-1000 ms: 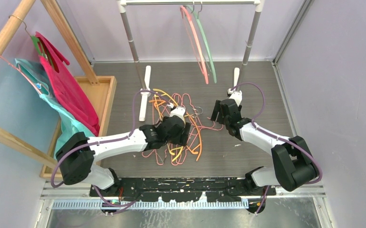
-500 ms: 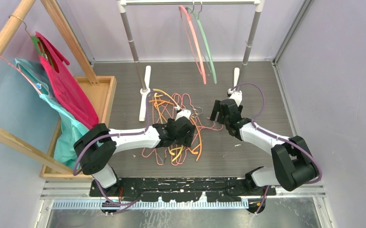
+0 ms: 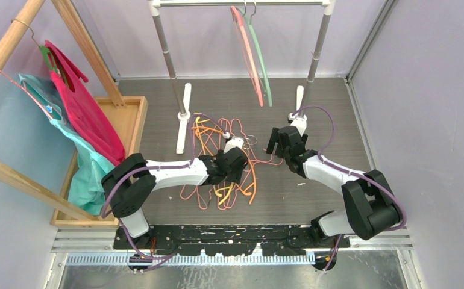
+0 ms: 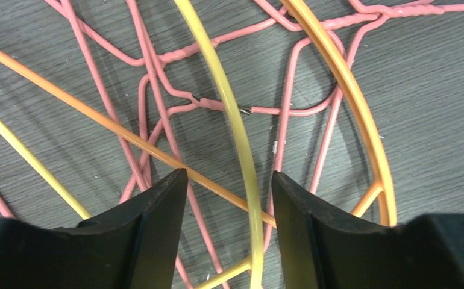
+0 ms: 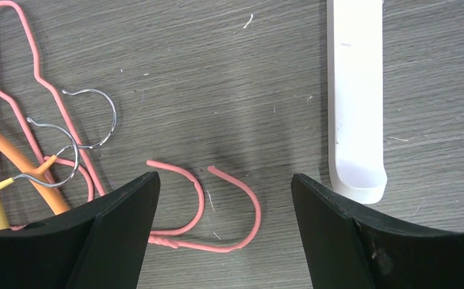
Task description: Organize the hangers
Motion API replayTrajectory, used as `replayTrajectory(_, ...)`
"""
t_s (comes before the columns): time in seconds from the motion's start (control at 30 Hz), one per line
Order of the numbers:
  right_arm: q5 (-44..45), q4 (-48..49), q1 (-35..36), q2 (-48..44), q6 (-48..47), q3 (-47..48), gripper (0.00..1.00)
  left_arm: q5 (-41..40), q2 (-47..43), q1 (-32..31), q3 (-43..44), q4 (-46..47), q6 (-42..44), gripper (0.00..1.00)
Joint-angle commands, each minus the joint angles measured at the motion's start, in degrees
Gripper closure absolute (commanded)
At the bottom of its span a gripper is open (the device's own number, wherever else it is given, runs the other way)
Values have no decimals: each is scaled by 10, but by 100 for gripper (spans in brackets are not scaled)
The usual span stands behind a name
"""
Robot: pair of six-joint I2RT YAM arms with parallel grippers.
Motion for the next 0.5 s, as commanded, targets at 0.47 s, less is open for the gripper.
replayTrajectory(0.47,11,30,3,0,7,-2,14,-9,64,-5,-6,27,-9,80)
